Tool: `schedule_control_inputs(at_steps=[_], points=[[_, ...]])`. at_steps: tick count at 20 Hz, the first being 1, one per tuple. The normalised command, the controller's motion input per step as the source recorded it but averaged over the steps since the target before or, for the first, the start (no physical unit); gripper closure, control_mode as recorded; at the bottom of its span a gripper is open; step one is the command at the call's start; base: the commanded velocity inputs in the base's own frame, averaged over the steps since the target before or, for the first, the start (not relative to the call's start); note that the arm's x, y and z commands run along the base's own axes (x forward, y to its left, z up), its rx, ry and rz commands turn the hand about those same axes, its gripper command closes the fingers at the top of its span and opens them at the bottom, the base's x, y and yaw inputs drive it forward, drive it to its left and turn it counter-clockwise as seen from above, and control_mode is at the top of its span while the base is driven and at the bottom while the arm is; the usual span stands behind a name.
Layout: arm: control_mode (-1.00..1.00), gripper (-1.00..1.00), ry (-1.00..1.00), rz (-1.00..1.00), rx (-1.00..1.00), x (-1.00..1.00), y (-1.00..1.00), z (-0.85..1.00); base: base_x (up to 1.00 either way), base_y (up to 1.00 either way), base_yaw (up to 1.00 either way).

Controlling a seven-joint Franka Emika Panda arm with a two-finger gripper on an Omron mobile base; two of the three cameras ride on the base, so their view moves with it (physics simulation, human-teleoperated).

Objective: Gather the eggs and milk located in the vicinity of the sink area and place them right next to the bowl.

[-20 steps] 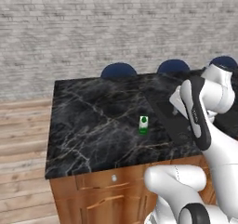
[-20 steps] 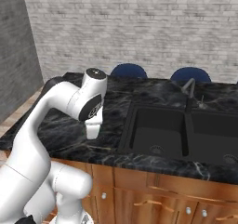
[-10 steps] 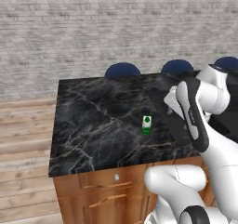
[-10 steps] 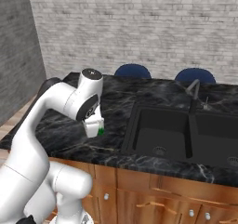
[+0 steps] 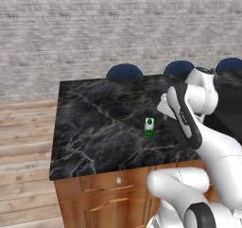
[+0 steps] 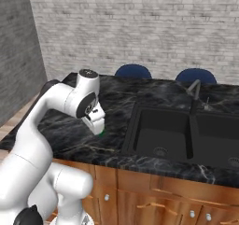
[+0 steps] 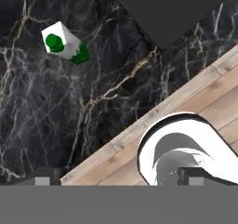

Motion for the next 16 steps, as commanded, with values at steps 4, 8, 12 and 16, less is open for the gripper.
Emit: schedule_control_inputs(at_steps=[4, 8, 12, 16], points=[[-1.00, -1.00, -0.05, 0.24, -0.11, 0.33, 0.13, -0.23, 0.00, 0.00, 0.00], [-1.00, -1.00, -0.10, 0.14, -0.12, 0.40, 0.38, -0.08, 0.00, 0.00, 0.00], [-1.00, -1.00, -0.06, 0.11, -0.12, 0.41, 0.42, -0.05, 0.00, 0.00, 0.00], [-1.00, -1.00, -0.01, 0.10, -0.10, 0.33, 0.10, -0.24, 0.00, 0.00, 0.00]])
